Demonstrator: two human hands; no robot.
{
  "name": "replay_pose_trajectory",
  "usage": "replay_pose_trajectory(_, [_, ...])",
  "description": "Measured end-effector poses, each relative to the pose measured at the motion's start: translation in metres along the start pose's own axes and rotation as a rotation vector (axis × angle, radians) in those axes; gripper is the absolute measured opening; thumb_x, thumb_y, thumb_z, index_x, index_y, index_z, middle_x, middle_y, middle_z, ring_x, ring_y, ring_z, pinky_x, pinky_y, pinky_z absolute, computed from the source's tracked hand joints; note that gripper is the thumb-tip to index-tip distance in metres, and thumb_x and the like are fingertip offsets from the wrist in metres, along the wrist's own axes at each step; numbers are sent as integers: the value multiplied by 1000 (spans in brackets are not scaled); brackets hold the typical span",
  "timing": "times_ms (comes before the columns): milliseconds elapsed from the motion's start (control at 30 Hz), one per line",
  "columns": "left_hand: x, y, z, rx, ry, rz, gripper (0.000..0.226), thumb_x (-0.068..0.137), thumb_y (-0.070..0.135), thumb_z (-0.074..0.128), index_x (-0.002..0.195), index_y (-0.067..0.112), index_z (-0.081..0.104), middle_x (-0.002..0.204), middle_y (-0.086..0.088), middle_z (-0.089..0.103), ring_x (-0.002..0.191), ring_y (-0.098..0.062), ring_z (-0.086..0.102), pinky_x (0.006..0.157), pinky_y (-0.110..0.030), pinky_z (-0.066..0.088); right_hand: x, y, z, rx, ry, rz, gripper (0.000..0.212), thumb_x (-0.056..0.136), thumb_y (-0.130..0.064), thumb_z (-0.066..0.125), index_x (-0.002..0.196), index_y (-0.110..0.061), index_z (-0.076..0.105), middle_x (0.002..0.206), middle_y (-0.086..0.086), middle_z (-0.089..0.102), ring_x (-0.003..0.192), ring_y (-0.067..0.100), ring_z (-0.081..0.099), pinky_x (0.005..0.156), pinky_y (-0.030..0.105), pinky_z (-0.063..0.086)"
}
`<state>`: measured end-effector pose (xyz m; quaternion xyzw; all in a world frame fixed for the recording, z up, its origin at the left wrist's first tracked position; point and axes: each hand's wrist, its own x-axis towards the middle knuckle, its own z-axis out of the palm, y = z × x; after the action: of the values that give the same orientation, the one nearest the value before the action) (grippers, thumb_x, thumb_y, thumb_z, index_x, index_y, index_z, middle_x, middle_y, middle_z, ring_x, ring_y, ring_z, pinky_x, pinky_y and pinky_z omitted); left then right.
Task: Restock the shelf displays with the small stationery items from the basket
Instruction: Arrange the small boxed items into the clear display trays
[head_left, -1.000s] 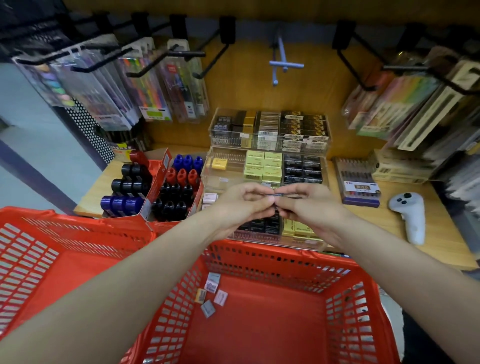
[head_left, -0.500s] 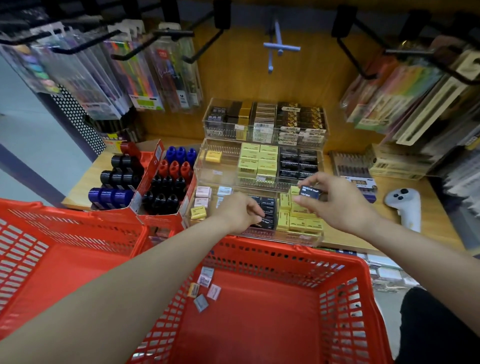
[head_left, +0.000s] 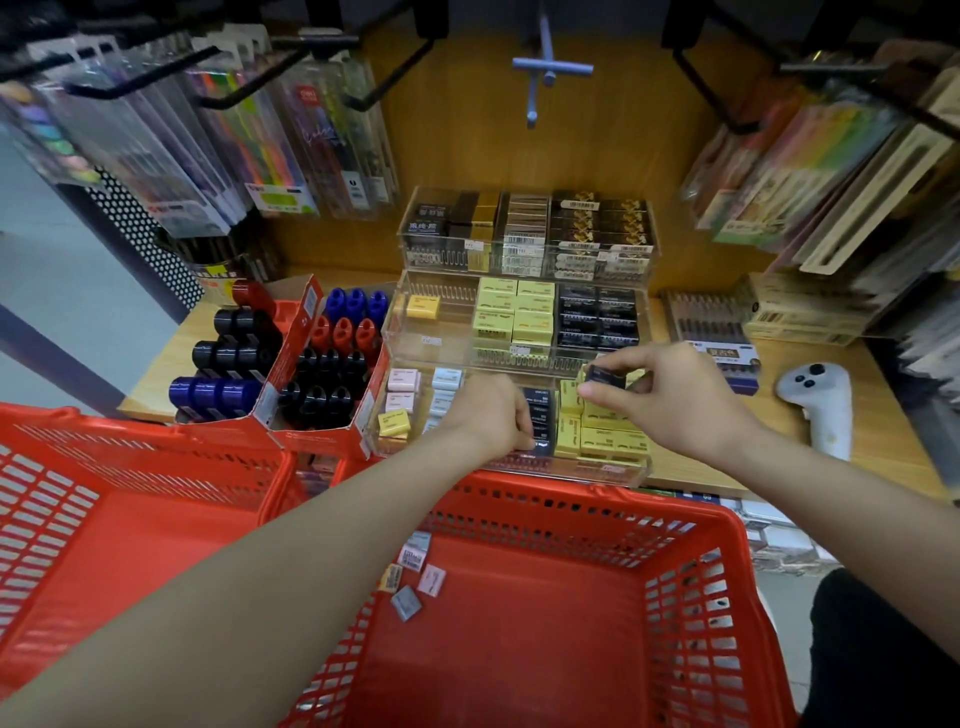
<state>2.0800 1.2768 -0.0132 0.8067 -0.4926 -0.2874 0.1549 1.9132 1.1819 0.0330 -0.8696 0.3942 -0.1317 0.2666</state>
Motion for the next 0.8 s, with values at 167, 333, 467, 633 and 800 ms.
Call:
replay_pose_trajectory(167, [4, 4, -4, 77, -49, 24, 9, 86, 13, 76, 94, 12, 78, 95, -3, 74, 88, -14, 65, 81, -24, 50, -3, -1, 1, 4, -23, -20, 35, 81, -48, 72, 106, -24, 75, 113, -12, 70, 66, -2, 61, 53, 2, 39])
replay_pose_trajectory(333, [4, 0, -3, 106, -54, 92, 11, 88, 14, 73, 98, 13, 77, 98, -4, 74, 93, -17, 66, 89, -30, 52, -5, -3, 2, 17, -21, -25, 31, 81, -47, 73, 103, -24, 76, 116, -12, 70, 63, -2, 61, 57, 1, 40])
replay_pose_trajectory(467, [2, -14, -4, -24, -66, 115, 15, 89, 21, 72, 102, 15, 77, 101, 0, 74, 88, -11, 62, 89, -27, 51, -6, -5, 1, 26, -16, -18, 31, 81, -49, 72, 103, -27, 76, 102, -16, 72, 61, -3, 61, 54, 4, 39])
replay_pose_trajectory(633, [5, -20, 1, -98, 192, 131, 16, 89, 17, 73, 104, 15, 75, 97, 2, 65, 81, -10, 58, 77, -21, 45, -4, -7, 1, 68, -10, 9, 31, 79, -46, 75, 102, -25, 75, 63, -27, 56, 63, -9, 59, 57, 1, 39])
replay_pose_trajectory(800, [16, -19, 0, 21, 111, 140, 25, 78, 20, 83, 101, 15, 74, 90, 5, 57, 80, -11, 55, 74, -23, 43, 0, -7, 3, 75, -18, 43, 33, 80, -41, 77, 108, -25, 73, 63, -23, 56, 57, -13, 57, 51, 2, 38])
